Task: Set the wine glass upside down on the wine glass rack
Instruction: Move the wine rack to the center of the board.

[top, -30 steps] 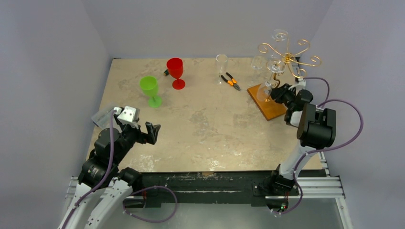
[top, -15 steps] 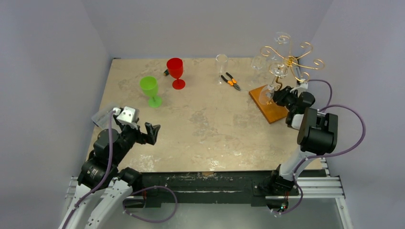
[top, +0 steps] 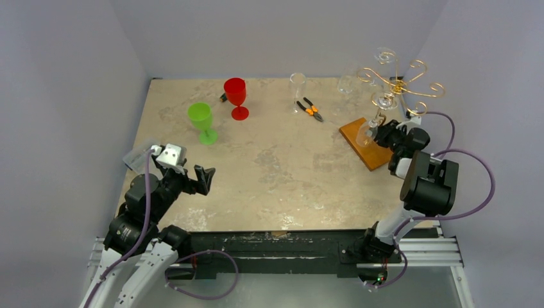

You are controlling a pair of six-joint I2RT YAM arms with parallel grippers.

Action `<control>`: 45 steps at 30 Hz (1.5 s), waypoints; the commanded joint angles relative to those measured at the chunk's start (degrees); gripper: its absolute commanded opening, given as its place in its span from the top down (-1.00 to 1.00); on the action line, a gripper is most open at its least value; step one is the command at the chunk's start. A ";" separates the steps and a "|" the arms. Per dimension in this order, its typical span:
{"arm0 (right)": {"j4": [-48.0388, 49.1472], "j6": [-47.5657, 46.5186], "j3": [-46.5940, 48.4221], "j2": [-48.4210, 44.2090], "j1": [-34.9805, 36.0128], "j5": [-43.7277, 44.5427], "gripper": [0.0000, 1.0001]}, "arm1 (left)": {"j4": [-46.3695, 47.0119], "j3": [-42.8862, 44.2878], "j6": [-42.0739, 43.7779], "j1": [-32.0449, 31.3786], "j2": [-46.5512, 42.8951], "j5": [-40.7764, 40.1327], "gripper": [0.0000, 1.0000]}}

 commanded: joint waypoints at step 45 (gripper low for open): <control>-26.09 -6.45 1.06 -20.34 -8.03 0.02 -0.21 | 2.45 -0.27 -0.21 0.35 -3.36 1.49 -0.92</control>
